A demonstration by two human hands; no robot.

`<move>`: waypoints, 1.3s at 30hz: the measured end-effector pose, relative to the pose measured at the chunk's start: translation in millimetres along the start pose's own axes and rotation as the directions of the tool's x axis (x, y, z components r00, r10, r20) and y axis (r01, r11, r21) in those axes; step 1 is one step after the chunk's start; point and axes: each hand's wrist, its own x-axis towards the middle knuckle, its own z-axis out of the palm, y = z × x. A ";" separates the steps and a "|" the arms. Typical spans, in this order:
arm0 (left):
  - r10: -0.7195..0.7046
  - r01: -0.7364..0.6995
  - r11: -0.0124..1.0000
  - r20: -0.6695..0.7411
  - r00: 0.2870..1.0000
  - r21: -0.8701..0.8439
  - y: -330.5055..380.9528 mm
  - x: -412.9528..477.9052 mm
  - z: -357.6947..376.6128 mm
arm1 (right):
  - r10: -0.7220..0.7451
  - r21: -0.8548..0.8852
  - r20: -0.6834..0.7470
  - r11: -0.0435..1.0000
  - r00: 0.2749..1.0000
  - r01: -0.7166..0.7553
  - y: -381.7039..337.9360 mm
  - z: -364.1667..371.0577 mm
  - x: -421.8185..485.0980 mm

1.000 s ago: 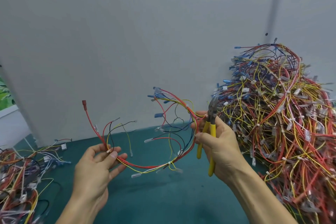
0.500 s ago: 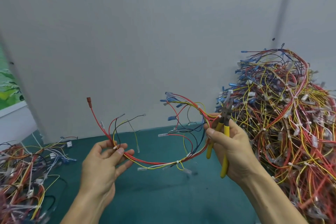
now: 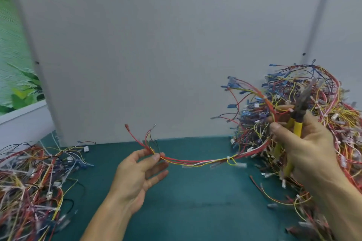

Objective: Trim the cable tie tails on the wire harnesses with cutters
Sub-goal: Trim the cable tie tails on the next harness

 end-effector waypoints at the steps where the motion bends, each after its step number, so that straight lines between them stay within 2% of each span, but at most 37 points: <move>1: -0.020 0.020 1.000 0.021 1.000 0.005 -0.8 -1.0 1.5 | -0.030 -0.021 0.002 0.999 1.000 0.030 -9.7 -4.2 3.8; 6: -0.108 0.099 0.993 0.150 0.983 0.069 -3.5 -10.0 11.4 | -0.120 -0.119 0.050 0.985 0.992 0.125 -42.4 -21.1 21.7; 9: -0.194 0.138 0.956 0.204 0.960 0.258 -7.1 -17.4 14.5 | -0.198 -0.171 0.060 0.964 0.978 0.205 -57.0 -27.9 32.6; 12: -0.213 0.114 0.893 0.185 0.959 0.435 -14.7 -19.2 12.4 | -0.307 -0.221 0.028 0.926 0.951 0.306 -78.8 -36.1 51.0; 18: -0.183 0.095 0.810 0.096 0.978 0.578 -28.1 -7.3 0.5 | -0.448 -0.272 -0.027 0.864 0.894 0.425 -144.8 -58.4 105.4; 20: -0.180 0.107 0.777 0.056 0.982 0.620 -34.7 -2.9 -4.1 | -0.433 -0.362 -0.042 0.846 0.900 0.390 -152.9 -65.7 133.2; 23: -0.141 0.106 0.751 0.002 0.990 0.652 -44.0 2.0 -9.0 | -0.362 -0.552 -0.119 0.798 0.924 0.241 -138.1 -75.5 181.9; 27: -0.040 0.069 0.729 -0.059 0.997 0.681 -50.8 7.1 -12.8 | -0.199 -0.803 -0.199 0.594 0.959 -0.044 -71.1 -90.9 228.6; 30: 0.035 0.022 0.649 -0.059 0.998 0.760 -54.9 10.9 -11.4 | -0.079 -0.873 -0.256 0.446 0.963 -0.195 -5.6 -104.9 232.1; 33: 0.108 0.002 0.554 -0.074 0.991 0.833 -56.6 15.4 -8.4 | -0.028 -0.895 -0.317 0.339 0.948 -0.289 36.4 -120.6 226.9; 36: 0.128 0.017 0.499 -0.093 0.987 0.866 -59.4 16.7 -5.3 | -0.055 -0.862 -0.374 0.390 0.926 -0.325 34.2 -127.9 245.5; 39: 0.152 0.017 0.484 -0.104 0.983 0.875 -59.6 18.5 -5.7 | -0.225 -0.836 -0.432 0.462 0.873 -0.294 12.5 -129.8 275.5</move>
